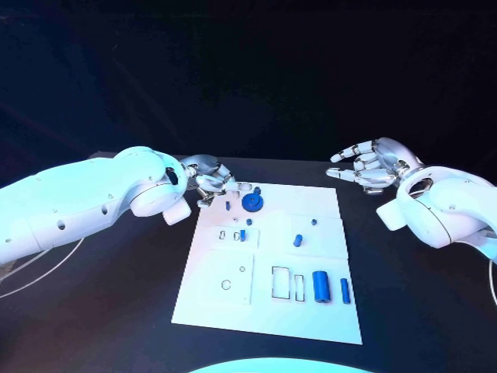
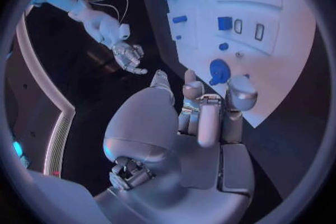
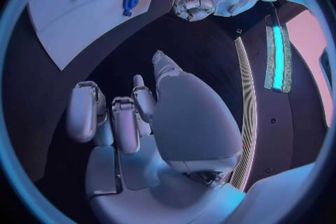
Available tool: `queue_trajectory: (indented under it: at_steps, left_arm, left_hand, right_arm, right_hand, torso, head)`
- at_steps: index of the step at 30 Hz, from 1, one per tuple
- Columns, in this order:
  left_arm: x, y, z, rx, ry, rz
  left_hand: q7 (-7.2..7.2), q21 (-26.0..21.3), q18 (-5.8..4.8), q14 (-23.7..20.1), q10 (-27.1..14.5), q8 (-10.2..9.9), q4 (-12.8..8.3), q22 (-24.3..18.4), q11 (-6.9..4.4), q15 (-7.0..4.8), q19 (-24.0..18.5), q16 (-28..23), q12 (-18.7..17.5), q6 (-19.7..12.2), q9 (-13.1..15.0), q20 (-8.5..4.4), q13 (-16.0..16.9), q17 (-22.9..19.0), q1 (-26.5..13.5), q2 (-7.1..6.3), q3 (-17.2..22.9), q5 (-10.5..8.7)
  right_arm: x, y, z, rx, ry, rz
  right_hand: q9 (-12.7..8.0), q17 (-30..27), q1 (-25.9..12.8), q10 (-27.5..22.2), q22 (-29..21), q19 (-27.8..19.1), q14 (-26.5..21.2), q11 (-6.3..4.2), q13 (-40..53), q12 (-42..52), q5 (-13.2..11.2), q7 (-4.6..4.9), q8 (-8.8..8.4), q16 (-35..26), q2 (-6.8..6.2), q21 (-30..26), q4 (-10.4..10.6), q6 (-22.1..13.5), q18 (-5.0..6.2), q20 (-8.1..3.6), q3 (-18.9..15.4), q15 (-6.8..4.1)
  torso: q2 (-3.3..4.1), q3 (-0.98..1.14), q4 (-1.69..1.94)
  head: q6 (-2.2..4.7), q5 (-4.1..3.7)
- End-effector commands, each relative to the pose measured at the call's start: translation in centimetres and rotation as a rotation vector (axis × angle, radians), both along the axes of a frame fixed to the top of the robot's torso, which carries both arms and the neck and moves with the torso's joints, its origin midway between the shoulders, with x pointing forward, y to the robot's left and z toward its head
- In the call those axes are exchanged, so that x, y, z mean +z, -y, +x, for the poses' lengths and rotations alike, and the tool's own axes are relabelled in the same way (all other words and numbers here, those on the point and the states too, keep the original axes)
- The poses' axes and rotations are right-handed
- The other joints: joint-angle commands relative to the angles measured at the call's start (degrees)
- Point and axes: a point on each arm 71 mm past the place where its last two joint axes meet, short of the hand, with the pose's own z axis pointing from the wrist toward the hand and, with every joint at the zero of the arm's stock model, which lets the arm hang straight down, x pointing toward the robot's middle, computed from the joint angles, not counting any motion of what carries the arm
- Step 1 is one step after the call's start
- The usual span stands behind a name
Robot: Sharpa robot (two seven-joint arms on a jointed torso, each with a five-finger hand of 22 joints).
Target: Assemble the parts on the task board
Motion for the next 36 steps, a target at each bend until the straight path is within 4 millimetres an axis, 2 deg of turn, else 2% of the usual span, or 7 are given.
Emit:
queue_trajectory:
  at_steps: [1, 6, 10, 15, 19, 28, 36]
  left_arm:
    - [-0.9, 0.4, -0.3, -0.087, -0.093, 0.244]
    - [-1.2, 1.2, 0.2, -0.104, -0.117, 0.324]
    - [-1.5, 1.8, 0.6, -0.106, -0.130, 0.362]
    - [-1.9, 2.5, 0.5, -0.137, -0.164, 0.385]
    - [-2.2, 2.8, 0.5, -0.156, -0.188, 0.400]
    - [-2.9, 3.6, 0.6, -0.169, -0.217, 0.427]
    - [-3.4, 4.0, 0.8, -0.174, -0.230, 0.441]
  left_hand:
    - [-0.38, 0.3, -0.94, 3.7, 0.5, 0.4, 0.0, 0.3, -0.02, -0.44, 0.4, 0.2, 0.3, -0.1, 0.1, -0.04, 0.1, 9.4, -0.5, 0.32, -0.5, -0.21]
    - [-0.30, 0.4, -0.94, 3.4, -0.5, 0.3, 0.0, 0.4, 0.03, -0.43, 0.3, -0.2, -0.5, -0.5, 0.2, -0.04, -1.1, 8.6, -0.5, 0.33, -0.8, -0.21]
    - [-0.28, 0.5, -0.97, 3.5, -0.3, 0.3, 0.0, 0.5, 0.05, -0.42, 0.4, 0.0, -0.3, -0.6, 0.2, -0.04, -0.9, 9.0, -0.5, 0.31, -0.9, -0.19]
    - [0.00, 1.0, -1.09, 3.7, -0.7, -0.4, 0.0, 1.2, 0.25, -0.28, 0.5, 0.2, -0.5, -1.5, 0.0, 0.03, -1.1, 9.5, -0.3, 0.68, -1.4, 0.02]
    - [0.39, 1.2, -1.12, 3.7, -1.2, -1.6, -0.1, 1.5, 0.57, -0.02, 0.4, 0.3, -1.0, -2.2, -0.3, 0.22, -1.7, 9.6, 0.2, 1.12, -1.8, 0.25]
    - [0.38, 1.7, -1.26, 4.0, -0.5, -1.8, 0.0, 2.4, 0.60, 0.06, 0.8, 0.5, -0.6, -1.7, -0.3, 0.31, -1.1, 10.1, 0.0, 1.54, -2.3, 0.19]
    - [0.32, 2.0, -1.30, 4.1, -0.2, -1.9, 0.0, 2.7, 0.56, 0.05, 0.9, 0.6, -0.4, -1.3, -0.3, 0.34, -0.9, 10.4, -0.2, 1.99, -2.6, 0.19]
  right_arm:
    - [0.0, 0.1, 0.1, 0.017, -0.011, 0.035]
    - [0.0, 0.3, 0.3, 0.012, -0.012, 0.030]
    - [-0.1, 0.4, 0.4, 0.007, -0.013, 0.024]
    - [-0.1, 0.5, 0.6, 0.003, -0.015, 0.017]
    - [-0.2, 0.5, 0.7, 0.001, -0.015, 0.012]
    - [-0.2, 0.6, 0.8, -0.002, -0.015, 0.003]
    - [-0.3, 0.7, 0.8, -0.004, -0.017, -0.001]
  right_hand:
    - [-0.1, 5.6, -0.7, -0.4, 2.4, -0.6, 3.7, 0.01, -0.3, -0.3, 0.1, -0.01, 0.34, -0.3, 0.01, -0.5, 0.0, -0.6, 1.08, 0.04, -0.5, 0.31]
    - [-0.1, 5.1, -0.8, -0.9, 2.0, -1.0, 3.5, 0.04, -0.8, -0.7, 0.1, 0.01, 0.36, -0.5, 0.05, -1.1, 0.0, -0.7, 1.20, 0.05, -0.6, 0.33]
    - [-0.2, 5.0, -0.8, -1.0, 1.9, -1.1, 3.5, 0.04, -1.0, -0.9, 0.1, 0.02, 0.37, -0.5, 0.06, -1.3, 0.0, -0.8, 1.24, 0.06, -0.6, 0.33]
    - [-0.2, 4.8, -0.8, -1.1, 1.8, -1.2, 3.5, 0.05, -1.0, -0.9, 0.1, 0.02, 0.38, -0.6, 0.06, -1.4, -0.1, -0.8, 1.27, 0.06, -0.6, 0.33]
    - [-0.2, 4.7, -0.8, -1.2, 1.7, -1.3, 3.4, 0.05, -1.1, -1.0, 0.1, 0.03, 0.39, -0.6, 0.08, -1.6, -0.1, -0.8, 1.30, 0.06, -0.6, 0.33]
    - [-0.2, 4.6, -0.8, -1.2, 1.6, -1.3, 3.4, 0.05, -1.2, -1.0, 0.1, 0.03, 0.41, -0.7, 0.10, -1.7, -0.1, -0.9, 1.33, 0.06, -0.6, 0.34]
    - [-0.2, 4.5, -0.8, -1.4, 1.5, -1.4, 3.4, 0.05, -1.3, -1.2, 0.1, 0.03, 0.43, -0.8, 0.15, -1.9, -0.1, -0.9, 1.37, 0.06, -0.6, 0.34]
  torso:
    - [0.00, -0.02, 0.17]
    - [-0.04, 0.01, 0.29]
    - [-0.17, 0.04, 0.47]
    - [-0.19, 0.09, 0.28]
    - [-0.11, 0.09, 0.31]
    - [-0.05, -0.03, 0.38]
    - [0.02, -0.02, 0.35]
  head:
    - [-0.15, 0.17]
    - [-0.35, 0.25]
    - [-0.63, -0.06]
    - [-0.89, -0.52]
    - [-0.99, -0.56]
    - [-1.15, -0.57]
    - [-1.18, -0.62]
